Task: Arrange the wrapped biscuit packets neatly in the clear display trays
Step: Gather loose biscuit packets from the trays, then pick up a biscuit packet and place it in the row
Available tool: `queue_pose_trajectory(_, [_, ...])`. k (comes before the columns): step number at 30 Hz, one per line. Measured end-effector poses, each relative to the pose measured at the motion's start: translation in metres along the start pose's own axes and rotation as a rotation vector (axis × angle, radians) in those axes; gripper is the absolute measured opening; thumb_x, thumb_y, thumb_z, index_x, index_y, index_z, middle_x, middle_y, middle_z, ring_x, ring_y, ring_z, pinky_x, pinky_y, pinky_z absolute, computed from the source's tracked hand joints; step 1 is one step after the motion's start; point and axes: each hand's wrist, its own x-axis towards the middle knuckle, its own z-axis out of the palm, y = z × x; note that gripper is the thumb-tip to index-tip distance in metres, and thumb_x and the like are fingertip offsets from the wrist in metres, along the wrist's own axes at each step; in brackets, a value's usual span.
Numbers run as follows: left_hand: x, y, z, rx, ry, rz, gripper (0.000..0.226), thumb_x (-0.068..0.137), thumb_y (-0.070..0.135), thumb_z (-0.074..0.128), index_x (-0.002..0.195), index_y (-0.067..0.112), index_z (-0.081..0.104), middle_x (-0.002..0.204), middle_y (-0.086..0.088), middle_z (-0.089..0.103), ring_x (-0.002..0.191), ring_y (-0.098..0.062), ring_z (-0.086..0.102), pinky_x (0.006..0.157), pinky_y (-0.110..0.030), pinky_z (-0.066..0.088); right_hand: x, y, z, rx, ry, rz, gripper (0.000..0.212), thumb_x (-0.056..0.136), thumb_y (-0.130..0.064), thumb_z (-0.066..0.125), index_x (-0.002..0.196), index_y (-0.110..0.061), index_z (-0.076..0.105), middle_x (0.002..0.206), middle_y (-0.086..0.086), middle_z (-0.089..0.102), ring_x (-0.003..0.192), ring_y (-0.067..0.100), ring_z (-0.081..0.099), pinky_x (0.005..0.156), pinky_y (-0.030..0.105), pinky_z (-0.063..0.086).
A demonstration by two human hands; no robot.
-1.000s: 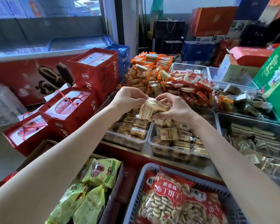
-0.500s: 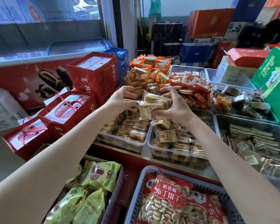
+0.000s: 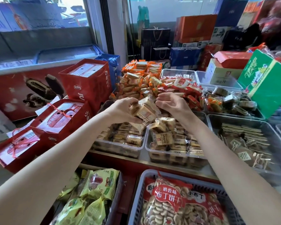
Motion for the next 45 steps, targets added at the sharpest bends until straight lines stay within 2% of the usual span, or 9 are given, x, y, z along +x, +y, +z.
queue_pose_trajectory(5, [0.002,0.002,0.002,-0.137,-0.021,-0.009,0.077,0.066,0.024,0.084,0.134,0.018,0.047,0.110,0.003,0.057,0.097,-0.013,0.054,0.085,-0.024,0.042,-0.003,0.003,-0.002,0.070,0.064,0.069,0.026,0.081,-0.014,0.071,0.101,0.002,0.065,0.085,0.009,0.070,0.073,0.013,0.069,0.070,0.021,0.057])
queue_pose_trajectory(8, [0.003,0.005,0.006,-0.192,-0.008,-0.014,0.072,0.065,0.026,0.084,0.129,0.019,0.051,0.113,0.000,0.062,0.103,-0.018,0.059,0.092,-0.038,0.049,-0.001,-0.002,-0.001,0.161,0.160,0.094,0.009,0.079,-0.006,0.072,0.084,-0.005,0.064,0.081,0.009,0.070,0.065,0.012,0.068,0.065,0.022,0.058])
queue_pose_trajectory(17, [-0.005,0.012,0.028,-0.199,-0.076,-0.104,0.056,0.067,0.031,0.082,0.115,0.020,0.056,0.103,-0.004,0.068,0.096,-0.021,0.064,0.091,-0.040,0.050,-0.005,0.005,-0.004,0.078,0.206,0.083,0.016,0.082,0.005,0.066,0.075,-0.007,0.059,0.065,0.007,0.064,0.046,0.005,0.063,0.048,0.017,0.052])
queue_pose_trajectory(21, [-0.008,0.012,0.027,-0.229,-0.018,-0.166,0.047,0.069,0.029,0.082,0.108,0.018,0.059,0.099,0.001,0.065,0.087,-0.012,0.059,0.084,-0.027,0.047,-0.007,0.011,-0.006,0.240,0.271,0.018,0.005,0.086,-0.005,0.065,0.087,-0.009,0.062,0.077,0.006,0.066,0.061,0.009,0.067,0.063,0.021,0.057])
queue_pose_trajectory(27, [-0.009,0.007,0.030,-0.122,0.078,-0.192,0.062,0.064,0.029,0.085,0.117,0.013,0.058,0.106,0.000,0.064,0.098,-0.016,0.059,0.086,-0.027,0.045,-0.006,0.010,-0.007,-0.058,-0.075,-0.036,0.014,0.079,-0.015,0.074,0.091,-0.022,0.070,0.097,0.004,0.071,0.088,0.021,0.069,0.084,0.030,0.056])
queue_pose_trajectory(33, [-0.005,0.021,0.041,-0.073,0.150,-0.187,0.069,0.066,0.032,0.083,0.125,0.012,0.051,0.114,0.000,0.057,0.098,-0.010,0.050,0.081,-0.021,0.035,-0.007,0.022,-0.001,0.470,0.141,0.262,0.005,0.082,-0.005,0.070,0.079,-0.005,0.065,0.078,0.011,0.068,0.064,0.018,0.066,0.063,0.024,0.058])
queue_pose_trajectory(37, [0.002,0.035,0.065,-0.184,0.090,-0.289,0.062,0.071,0.030,0.080,0.122,0.010,0.051,0.110,0.001,0.056,0.097,-0.012,0.053,0.077,-0.023,0.041,-0.009,0.042,-0.005,0.601,0.213,0.390,0.006,0.087,-0.011,0.065,0.085,-0.010,0.061,0.083,0.008,0.066,0.070,0.017,0.064,0.064,0.023,0.056])
queue_pose_trajectory(42, [0.007,0.039,0.092,-0.798,-0.112,-0.356,0.038,0.080,0.020,0.070,0.113,0.004,0.061,0.105,-0.012,0.069,0.097,-0.023,0.067,0.086,-0.033,0.055,-0.025,0.077,-0.026,0.521,-0.155,0.374,0.070,0.072,-0.036,0.073,0.131,-0.021,0.037,0.123,0.010,0.060,0.111,0.023,0.060,0.096,0.040,0.049])
queue_pose_trajectory(45, [0.019,0.051,0.099,-0.792,-0.153,-0.340,0.035,0.085,0.020,0.066,0.116,0.003,0.061,0.104,-0.011,0.069,0.086,-0.016,0.068,0.072,-0.022,0.057,-0.028,0.092,-0.027,0.493,-0.116,0.339,0.072,0.073,-0.028,0.075,0.133,-0.020,0.038,0.121,0.010,0.063,0.109,0.022,0.063,0.092,0.041,0.052])
